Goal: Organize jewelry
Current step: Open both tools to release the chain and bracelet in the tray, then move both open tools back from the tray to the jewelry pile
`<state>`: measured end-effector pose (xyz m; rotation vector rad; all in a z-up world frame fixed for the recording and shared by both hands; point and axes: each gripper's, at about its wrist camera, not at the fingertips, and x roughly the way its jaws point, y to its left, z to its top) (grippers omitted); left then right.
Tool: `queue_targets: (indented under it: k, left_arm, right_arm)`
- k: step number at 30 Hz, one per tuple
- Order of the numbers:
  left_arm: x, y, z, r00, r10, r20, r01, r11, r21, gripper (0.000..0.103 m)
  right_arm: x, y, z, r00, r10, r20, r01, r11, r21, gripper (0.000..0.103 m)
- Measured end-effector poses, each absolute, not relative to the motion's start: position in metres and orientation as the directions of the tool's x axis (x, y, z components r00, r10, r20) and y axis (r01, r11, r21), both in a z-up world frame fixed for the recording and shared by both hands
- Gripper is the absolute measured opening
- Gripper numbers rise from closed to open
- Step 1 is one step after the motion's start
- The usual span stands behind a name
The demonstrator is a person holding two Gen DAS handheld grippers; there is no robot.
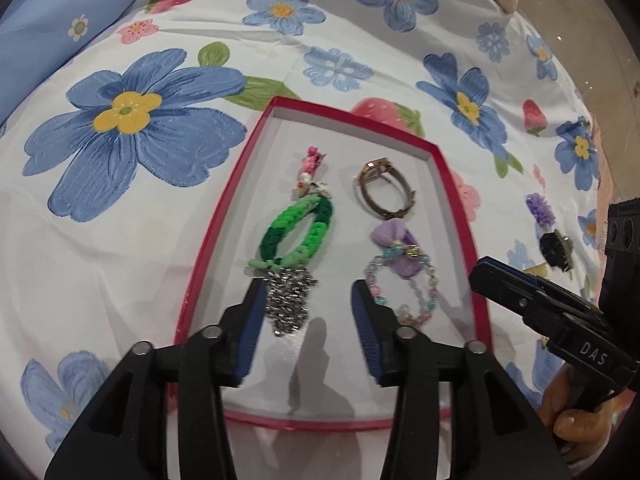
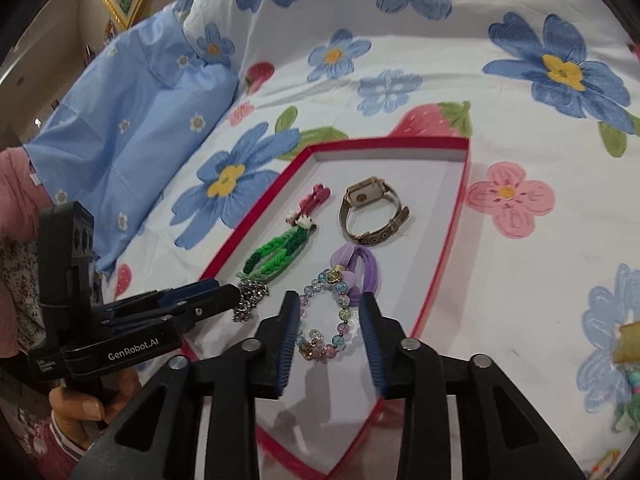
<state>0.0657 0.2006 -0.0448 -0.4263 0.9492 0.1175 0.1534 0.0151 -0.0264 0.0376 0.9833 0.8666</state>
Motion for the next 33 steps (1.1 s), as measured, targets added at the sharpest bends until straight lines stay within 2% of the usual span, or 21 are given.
queue_targets:
  k: [15,33]
  left_arm:
    - [0.062,0.157,-0.018,0.608,-0.135,-0.782,-0.201,0.927,-0.317,0.063]
    - [0.086,0.059,-0.002,0.569,-0.253,-0.783,0.006,0.953,-0.304,0.063]
  right_arm:
    - [0.137,-0.077,0.005,0.399,0.646,-0.651,-0.531,0.742,0.410,0.041]
    - [0.134,-0.226,-0.001,0.551,0.486,-0.678,-0.299,0.874,0.384,0.042]
